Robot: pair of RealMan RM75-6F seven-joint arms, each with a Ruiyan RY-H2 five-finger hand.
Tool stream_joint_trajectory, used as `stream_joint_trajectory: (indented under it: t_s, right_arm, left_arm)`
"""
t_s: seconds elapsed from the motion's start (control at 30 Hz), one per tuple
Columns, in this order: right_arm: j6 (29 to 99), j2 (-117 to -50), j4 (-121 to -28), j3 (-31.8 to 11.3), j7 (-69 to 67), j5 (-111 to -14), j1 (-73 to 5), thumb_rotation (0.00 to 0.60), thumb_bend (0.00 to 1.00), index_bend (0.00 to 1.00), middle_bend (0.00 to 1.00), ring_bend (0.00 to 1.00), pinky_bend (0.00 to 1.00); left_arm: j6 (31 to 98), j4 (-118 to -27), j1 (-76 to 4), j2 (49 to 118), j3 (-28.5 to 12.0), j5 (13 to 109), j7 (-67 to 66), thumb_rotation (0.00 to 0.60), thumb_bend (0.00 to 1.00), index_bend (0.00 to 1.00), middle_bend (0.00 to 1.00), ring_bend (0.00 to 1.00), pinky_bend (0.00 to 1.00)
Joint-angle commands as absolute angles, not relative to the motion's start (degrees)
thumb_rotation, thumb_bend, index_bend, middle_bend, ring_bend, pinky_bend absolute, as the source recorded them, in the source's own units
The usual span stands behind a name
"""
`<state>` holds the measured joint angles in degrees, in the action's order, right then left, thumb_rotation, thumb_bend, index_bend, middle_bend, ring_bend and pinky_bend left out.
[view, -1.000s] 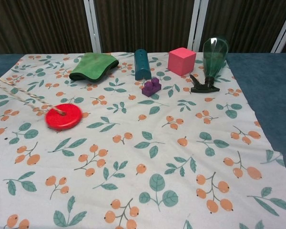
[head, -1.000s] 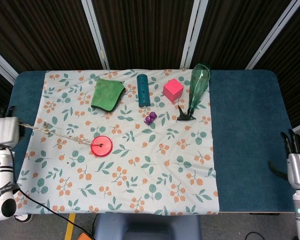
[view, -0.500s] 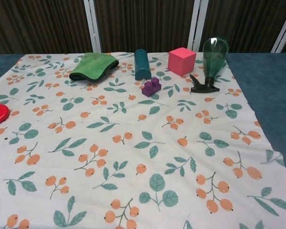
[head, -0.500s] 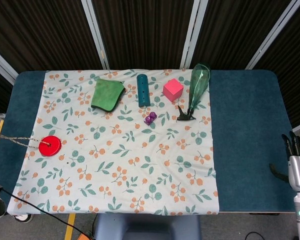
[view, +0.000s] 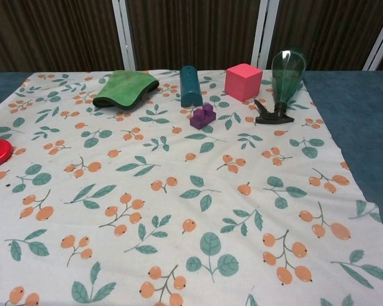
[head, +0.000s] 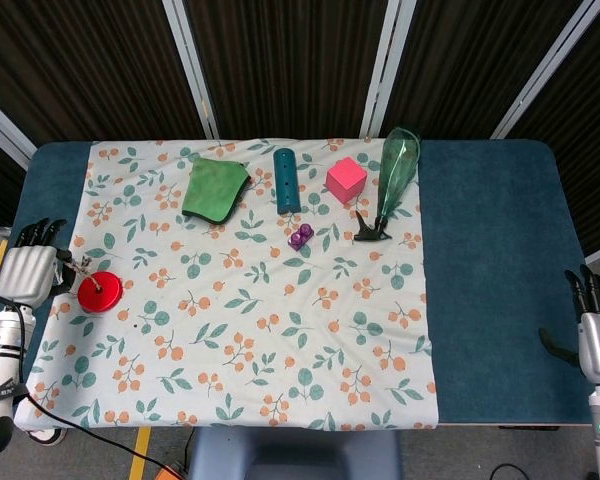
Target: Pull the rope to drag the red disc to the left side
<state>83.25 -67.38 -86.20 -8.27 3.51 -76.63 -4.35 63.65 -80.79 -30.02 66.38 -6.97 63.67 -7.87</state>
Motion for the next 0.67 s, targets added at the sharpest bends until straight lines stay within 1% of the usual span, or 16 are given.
stream_joint_trajectory:
  t_s: [0.03, 0.23, 0.33, 0.5, 0.67]
  right_arm:
    - [83.15, -67.39, -86.07, -8.30, 3.44, -76.63, -4.42, 0.600, 0.37, 0.00, 0.00, 0.00, 0.00]
    - [83.10, -67.42, -85.96, -8.23, 3.26, -76.77, -4.45, 0.600, 0.37, 0.00, 0.00, 0.00, 0.00]
    - [83.17, -67.27, -86.17, -8.14, 2.98, -76.93, -4.37, 0.600, 0.37, 0.00, 0.00, 0.00, 0.00]
    - [83.54, -66.91, -87.22, -8.07, 2.51, -77.52, -4.28, 0.600, 0.37, 0.00, 0.00, 0.00, 0.00]
    - [83.28, -66.95, -87.90, -7.85, 3.26, -78.36, -4.77, 0.600, 0.37, 0.00, 0.00, 0.00, 0.00]
  left_arm:
    - [63.49, -81.92, -29.27, 65.21, -6.36, 64.82, -6.08, 0.600, 0.34, 0.00, 0.00, 0.00, 0.06]
    - [67.44, -84.07, -26.49, 63.59, -5.10, 71.71, -0.29, 0.600, 0.32, 0.00, 0.00, 0.00, 0.06]
    - [70.02, -85.52, -24.78, 63.47, -4.47, 73.81, 0.42, 0.600, 0.32, 0.00, 0.00, 0.00, 0.05]
    - [75.24, -85.57, -21.78, 65.31, -2.92, 78.14, 0.05, 0.600, 0.37, 0.00, 0.00, 0.00, 0.05]
    - [78.51, -82.49, -19.56, 68.23, -2.46, 79.55, -1.62, 0.600, 0.38, 0.00, 0.00, 0.00, 0.05]
